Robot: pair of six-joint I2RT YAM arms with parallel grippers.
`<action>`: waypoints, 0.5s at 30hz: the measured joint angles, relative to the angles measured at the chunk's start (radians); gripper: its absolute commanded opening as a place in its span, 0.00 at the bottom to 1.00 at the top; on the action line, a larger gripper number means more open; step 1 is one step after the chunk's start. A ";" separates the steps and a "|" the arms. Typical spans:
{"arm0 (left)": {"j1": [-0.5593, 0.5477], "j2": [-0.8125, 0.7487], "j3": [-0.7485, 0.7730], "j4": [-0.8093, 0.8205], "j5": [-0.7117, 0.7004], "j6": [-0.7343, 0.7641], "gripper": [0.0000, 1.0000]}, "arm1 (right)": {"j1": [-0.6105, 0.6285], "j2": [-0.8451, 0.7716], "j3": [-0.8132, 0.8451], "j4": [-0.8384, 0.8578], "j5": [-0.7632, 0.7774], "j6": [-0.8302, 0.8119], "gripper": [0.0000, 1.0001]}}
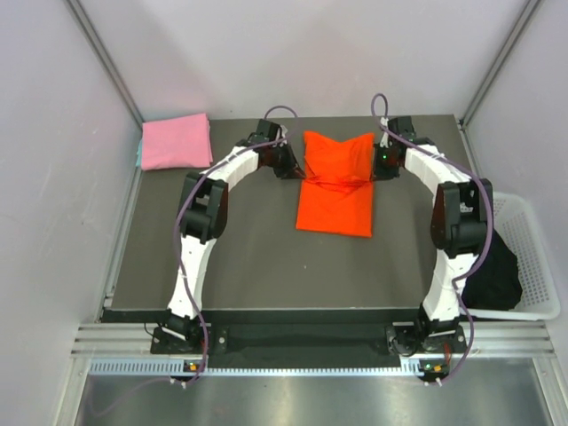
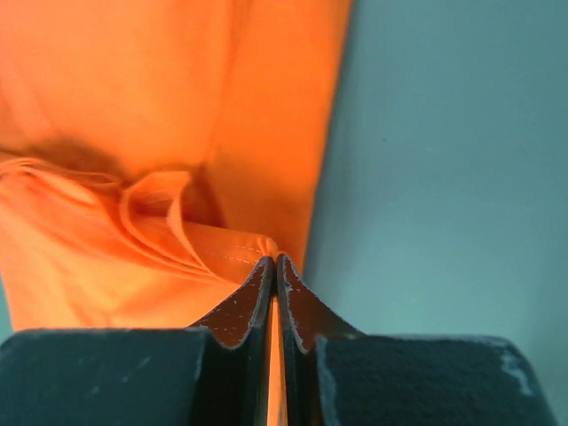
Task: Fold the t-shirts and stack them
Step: Fold the tshirt
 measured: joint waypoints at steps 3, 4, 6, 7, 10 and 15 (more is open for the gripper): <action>0.008 0.022 0.016 0.004 0.025 0.002 0.31 | -0.016 0.033 0.000 -0.002 -0.007 0.001 0.13; 0.011 0.030 0.023 0.009 0.034 0.003 0.34 | -0.019 0.039 0.002 -0.003 -0.008 0.001 0.18; 0.016 0.045 0.048 0.007 0.053 0.005 0.38 | -0.026 0.059 0.023 -0.022 -0.008 0.004 0.22; 0.020 0.050 0.063 0.006 0.058 0.010 0.45 | -0.028 0.068 0.042 -0.033 -0.006 0.005 0.24; 0.031 0.049 0.094 -0.002 0.062 0.037 0.45 | -0.033 0.069 0.086 -0.061 0.005 0.024 0.36; 0.044 0.006 0.077 -0.015 0.057 0.090 0.33 | -0.033 0.017 0.062 -0.064 0.007 0.071 0.29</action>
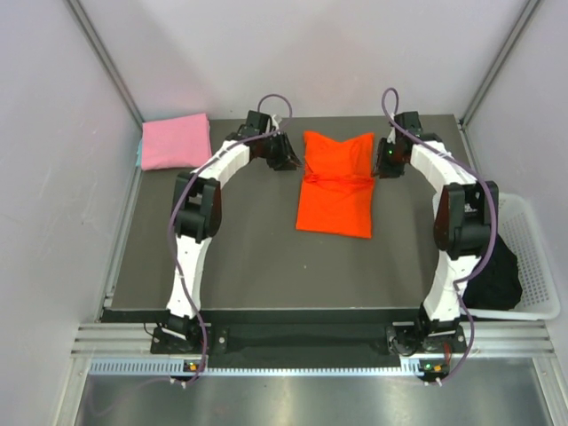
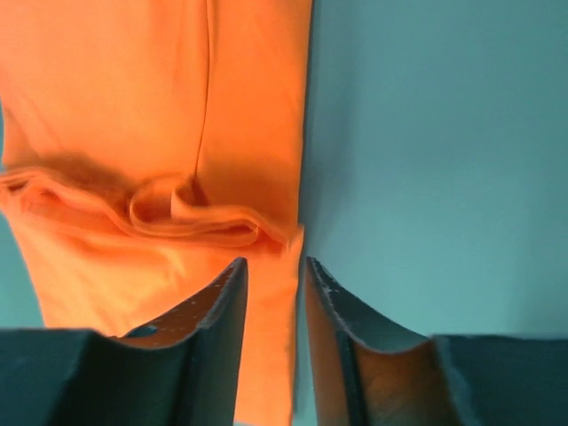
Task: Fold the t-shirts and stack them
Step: Fold the tshirt
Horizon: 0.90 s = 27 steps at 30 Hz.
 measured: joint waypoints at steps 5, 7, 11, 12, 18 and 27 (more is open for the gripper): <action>-0.012 -0.087 -0.133 0.013 0.007 0.024 0.23 | 0.013 -0.090 -0.100 0.000 -0.020 0.029 0.22; -0.027 -0.092 -0.155 0.016 0.015 0.027 0.21 | 0.018 -0.100 -0.120 0.003 -0.029 0.035 0.20; -0.062 -0.092 -0.171 0.015 0.022 0.027 0.20 | 0.022 -0.100 -0.156 0.023 -0.046 0.049 0.20; -0.071 -0.092 -0.171 0.016 0.022 0.027 0.20 | 0.022 -0.099 -0.164 0.029 -0.050 0.051 0.20; -0.095 -0.066 -0.151 0.023 0.015 0.026 0.20 | 0.022 -0.029 -0.138 0.058 -0.060 0.057 0.19; -0.067 0.064 -0.008 0.031 -0.038 0.014 0.22 | 0.014 0.106 0.006 0.061 -0.031 0.056 0.18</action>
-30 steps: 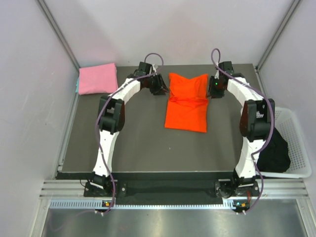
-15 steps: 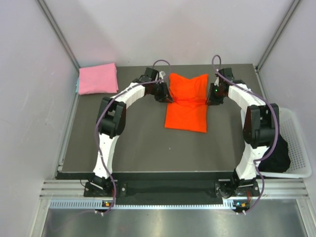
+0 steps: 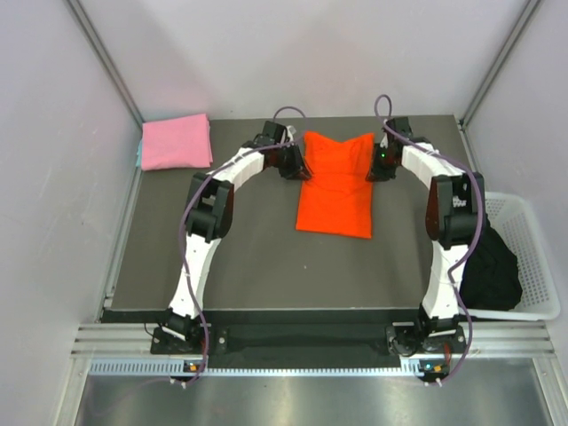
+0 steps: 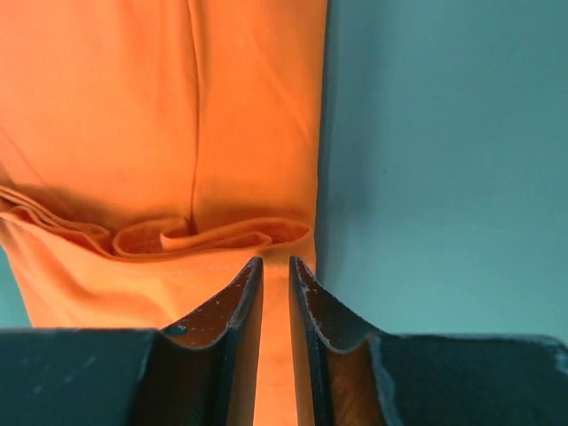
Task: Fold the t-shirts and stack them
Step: Fold the tshirt
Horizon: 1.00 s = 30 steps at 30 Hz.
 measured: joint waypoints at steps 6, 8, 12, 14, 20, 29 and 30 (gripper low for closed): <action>0.043 0.003 0.053 0.069 0.016 -0.064 0.30 | -0.006 0.003 0.056 -0.003 0.024 0.000 0.22; 0.053 0.003 0.068 0.092 0.031 -0.076 0.34 | -0.007 0.003 0.062 -0.006 0.031 0.002 0.26; 0.064 -0.017 0.050 0.064 0.027 -0.051 0.37 | -0.008 -0.040 0.004 -0.021 0.040 0.017 0.35; 0.063 -0.066 -0.027 0.036 0.021 -0.026 0.38 | -0.008 -0.100 -0.076 -0.028 0.026 0.021 0.36; 0.034 -0.344 -0.431 -0.014 -0.010 0.041 0.48 | -0.008 -0.357 -0.348 -0.030 -0.055 0.009 0.42; -0.019 -0.466 -0.679 0.025 -0.004 0.046 0.45 | -0.008 -0.469 -0.617 0.043 -0.157 -0.028 0.43; -0.023 -0.463 -0.684 0.024 -0.003 0.046 0.45 | -0.008 -0.469 -0.628 0.048 -0.158 -0.031 0.43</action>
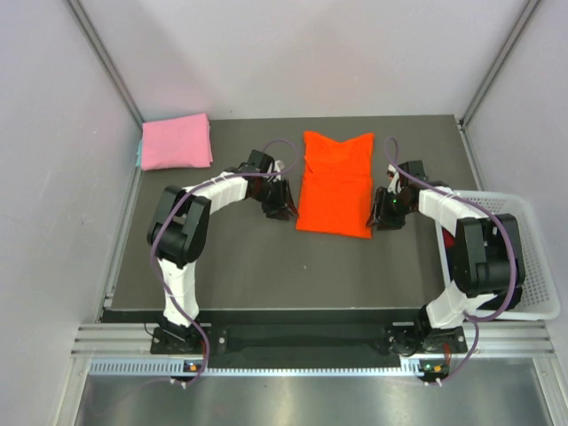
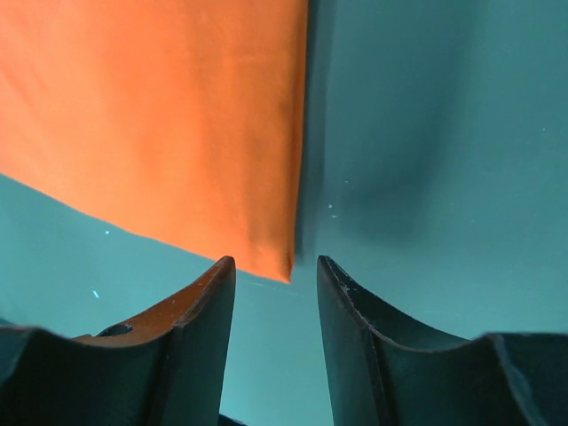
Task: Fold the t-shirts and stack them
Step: Fold the tshirt
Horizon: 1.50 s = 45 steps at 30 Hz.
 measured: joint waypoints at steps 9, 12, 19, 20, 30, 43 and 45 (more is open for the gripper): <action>-0.028 0.038 0.000 0.028 0.019 -0.003 0.38 | 0.000 0.004 -0.069 0.087 -0.013 -0.031 0.36; -0.034 0.055 0.000 0.042 0.038 -0.008 0.34 | 0.000 0.005 -0.090 0.104 -0.020 -0.035 0.36; -0.035 0.060 -0.023 0.052 0.044 -0.014 0.00 | 0.000 0.004 -0.142 0.155 -0.060 -0.046 0.00; -0.035 0.060 -0.026 0.053 0.044 -0.011 0.00 | 0.000 0.004 -0.150 0.159 -0.065 -0.042 0.00; -0.055 -0.014 -0.120 0.071 -0.002 -0.019 0.00 | -0.006 -0.092 -0.246 0.172 -0.033 -0.040 0.00; -0.127 -0.084 -0.196 0.055 -0.084 -0.049 0.15 | -0.006 -0.262 -0.387 0.160 0.012 0.051 0.04; -0.146 -0.106 -0.206 0.034 -0.129 -0.056 0.30 | -0.006 -0.290 -0.397 0.139 0.015 0.072 0.17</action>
